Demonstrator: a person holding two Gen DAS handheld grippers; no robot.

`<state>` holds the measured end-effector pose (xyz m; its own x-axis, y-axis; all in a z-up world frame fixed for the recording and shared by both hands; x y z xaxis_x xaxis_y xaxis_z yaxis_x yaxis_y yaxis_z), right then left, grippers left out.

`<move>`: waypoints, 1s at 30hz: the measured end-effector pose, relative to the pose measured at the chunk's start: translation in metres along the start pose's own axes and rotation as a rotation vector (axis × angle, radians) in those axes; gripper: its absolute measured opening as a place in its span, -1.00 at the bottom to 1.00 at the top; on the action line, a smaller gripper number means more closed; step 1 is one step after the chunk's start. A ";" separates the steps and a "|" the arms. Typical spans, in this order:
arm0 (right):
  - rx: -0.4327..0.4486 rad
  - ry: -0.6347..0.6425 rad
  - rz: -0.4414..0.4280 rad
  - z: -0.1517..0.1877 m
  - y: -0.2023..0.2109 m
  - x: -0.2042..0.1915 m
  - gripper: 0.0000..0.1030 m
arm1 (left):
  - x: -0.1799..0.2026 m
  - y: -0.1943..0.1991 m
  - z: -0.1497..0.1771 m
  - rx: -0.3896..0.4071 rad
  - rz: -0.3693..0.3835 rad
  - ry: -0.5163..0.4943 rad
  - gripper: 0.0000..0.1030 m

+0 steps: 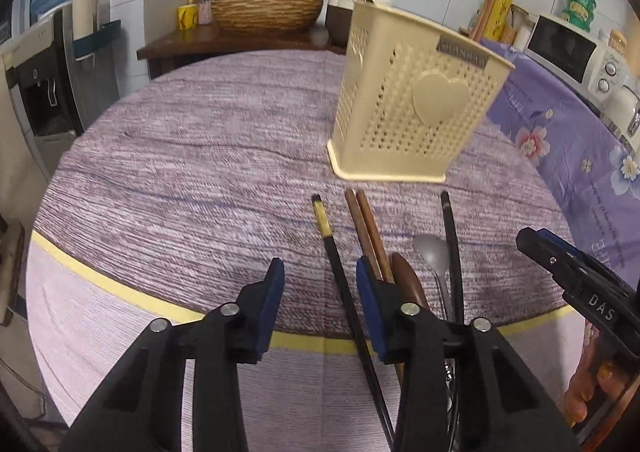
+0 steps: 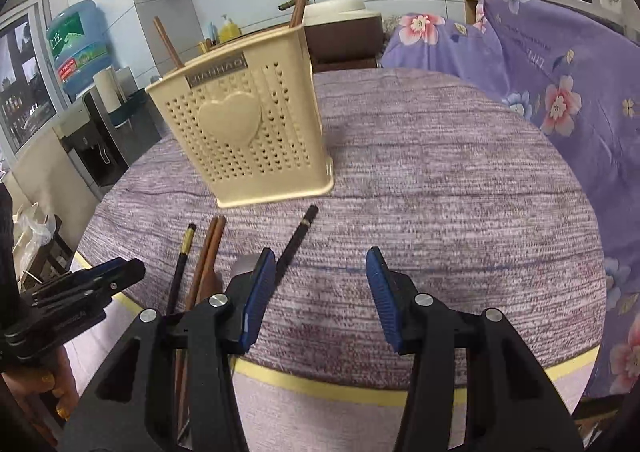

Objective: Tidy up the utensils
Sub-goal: 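Lower the left tool and close on a yellow-tipped black chopstick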

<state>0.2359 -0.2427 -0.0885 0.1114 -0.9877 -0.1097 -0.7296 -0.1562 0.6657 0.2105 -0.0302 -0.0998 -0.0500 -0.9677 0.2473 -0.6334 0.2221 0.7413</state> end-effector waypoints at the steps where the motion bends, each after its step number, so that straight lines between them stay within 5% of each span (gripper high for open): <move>1: -0.005 -0.003 -0.002 0.002 -0.001 0.000 -0.07 | 0.002 -0.003 0.001 -0.008 0.002 -0.003 -0.34; 13: -0.023 0.008 -0.011 0.009 0.002 -0.008 -0.06 | 0.017 -0.039 -0.001 -0.061 -0.063 -0.052 -0.51; 18: -0.061 0.011 -0.005 0.008 -0.006 -0.008 -0.06 | 0.014 -0.047 -0.009 -0.047 -0.090 -0.082 -0.75; 30: -0.190 -0.005 -0.002 -0.015 -0.055 -0.027 -0.07 | -0.003 -0.048 -0.018 -0.051 -0.106 -0.110 -0.79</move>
<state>0.2835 -0.2077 -0.1115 0.1093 -0.9874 -0.1143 -0.5892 -0.1569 0.7926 0.2553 -0.0361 -0.1246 -0.0708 -0.9927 0.0977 -0.6000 0.1207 0.7908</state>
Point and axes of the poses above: each gripper's, at about its wrist camera, not at the fingertips, and y roughly against the way its jaws point, x to its right, z to its underside, the point moved 2 cm from there along -y, roughly the way its jaws point, and after that the axes turned 8 degrees about y, right-handed, at the moved point
